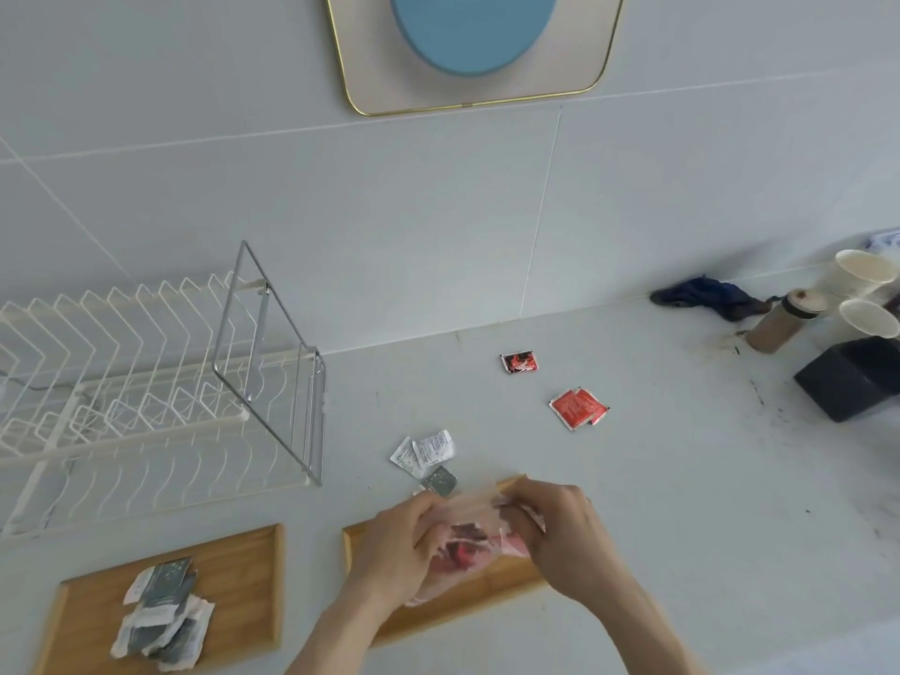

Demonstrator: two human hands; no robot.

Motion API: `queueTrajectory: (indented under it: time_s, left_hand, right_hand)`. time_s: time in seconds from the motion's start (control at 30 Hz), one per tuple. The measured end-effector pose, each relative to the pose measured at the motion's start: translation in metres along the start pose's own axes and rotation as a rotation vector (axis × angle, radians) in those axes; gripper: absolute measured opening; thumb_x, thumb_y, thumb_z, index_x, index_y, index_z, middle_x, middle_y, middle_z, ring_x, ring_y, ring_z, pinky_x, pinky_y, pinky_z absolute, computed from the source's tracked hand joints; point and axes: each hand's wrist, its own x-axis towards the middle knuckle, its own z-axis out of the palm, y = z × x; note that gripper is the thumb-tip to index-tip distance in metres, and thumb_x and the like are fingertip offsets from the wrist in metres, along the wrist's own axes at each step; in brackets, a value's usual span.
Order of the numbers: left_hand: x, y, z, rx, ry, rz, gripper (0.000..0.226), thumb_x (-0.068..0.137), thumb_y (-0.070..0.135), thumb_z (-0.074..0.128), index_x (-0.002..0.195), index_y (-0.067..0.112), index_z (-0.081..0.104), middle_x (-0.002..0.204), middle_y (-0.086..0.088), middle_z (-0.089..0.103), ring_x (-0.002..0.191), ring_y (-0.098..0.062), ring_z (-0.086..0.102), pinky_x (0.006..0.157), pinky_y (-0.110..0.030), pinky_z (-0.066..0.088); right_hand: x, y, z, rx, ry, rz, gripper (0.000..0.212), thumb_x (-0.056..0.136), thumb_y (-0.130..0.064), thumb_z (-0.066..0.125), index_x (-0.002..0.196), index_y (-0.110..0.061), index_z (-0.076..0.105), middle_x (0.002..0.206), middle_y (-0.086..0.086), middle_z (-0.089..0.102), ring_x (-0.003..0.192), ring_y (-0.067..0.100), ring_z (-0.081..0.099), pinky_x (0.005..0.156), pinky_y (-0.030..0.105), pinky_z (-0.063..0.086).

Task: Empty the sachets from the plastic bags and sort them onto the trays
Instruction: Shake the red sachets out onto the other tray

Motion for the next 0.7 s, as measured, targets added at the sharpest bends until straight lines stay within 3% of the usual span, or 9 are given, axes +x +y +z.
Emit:
queueTrajectory:
  time_s: [0.07,0.17,0.27,0.37,0.47,0.6,0.7]
  left_hand:
    - [0.002,0.0,0.003,-0.032,0.009,-0.018,0.007,0.095,0.028,0.064,0.099,0.033,0.066,0.099,0.023,0.076,0.099,0.008,0.067,0.093,-0.028,0.054]
    - [0.004,0.0,0.007,-0.018,0.041,-0.003,0.006,0.094,0.031,0.063,0.091,0.036,0.063,0.094,0.022,0.075,0.095,0.004,0.068,0.089,-0.032,0.056]
    - [0.003,0.001,0.007,-0.014,0.061,-0.011,0.014,0.094,0.029,0.063,0.087,0.04,0.059,0.092,0.02,0.075,0.092,0.001,0.069,0.087,-0.033,0.056]
    - [0.002,0.006,0.005,-0.035,0.069,0.014,0.021,0.096,0.028,0.063,0.08,0.041,0.056,0.084,0.023,0.074,0.082,0.003,0.068,0.08,-0.026,0.055]
    - [0.002,0.01,0.0,-0.091,0.041,0.025,0.016,0.097,0.031,0.063,0.083,0.037,0.059,0.086,0.018,0.075,0.078,-0.001,0.07,0.073,-0.03,0.058]
    - [0.0,0.013,-0.002,-0.151,0.043,0.018,0.008,0.097,0.03,0.061,0.091,0.034,0.063,0.086,0.016,0.075,0.08,-0.007,0.07,0.075,-0.036,0.056]
    - [-0.002,0.012,-0.005,-0.135,0.064,-0.004,0.01,0.099,0.031,0.058,0.091,0.035,0.063,0.084,0.015,0.074,0.078,-0.006,0.069,0.071,-0.033,0.053]
  right_hand:
    - [0.0,0.003,-0.001,0.053,0.047,0.024,0.016,0.094,-0.013,0.066,0.091,-0.027,0.075,0.079,-0.024,0.074,0.083,-0.001,0.071,0.074,0.024,0.055]
    - [-0.001,0.005,-0.001,0.094,0.07,0.029,0.015,0.094,-0.014,0.067,0.092,-0.026,0.075,0.078,-0.03,0.071,0.082,-0.007,0.069,0.072,0.018,0.052]
    - [-0.004,0.002,-0.003,0.146,0.129,0.001,0.015,0.091,-0.014,0.072,0.09,-0.028,0.078,0.083,-0.026,0.075,0.082,0.0,0.071,0.073,0.024,0.055]
    - [-0.011,-0.003,-0.006,0.227,0.161,-0.085,0.018,0.087,-0.007,0.076,0.089,-0.024,0.08,0.077,-0.025,0.071,0.075,0.003,0.069,0.069,0.014,0.049]
    - [-0.011,-0.001,-0.009,0.267,0.207,-0.092,0.017,0.085,-0.011,0.08,0.094,-0.025,0.08,0.085,-0.015,0.075,0.082,0.01,0.071,0.073,0.022,0.054]
    - [-0.015,0.015,-0.005,0.214,0.05,-0.023,0.046,0.078,-0.028,0.086,0.117,-0.044,0.068,0.105,-0.019,0.07,0.1,0.002,0.065,0.084,0.015,0.049]
    - [-0.015,0.026,-0.002,0.193,0.0,0.042,0.047,0.088,-0.011,0.073,0.089,-0.058,0.067,0.084,-0.021,0.072,0.082,0.007,0.068,0.069,0.022,0.052]
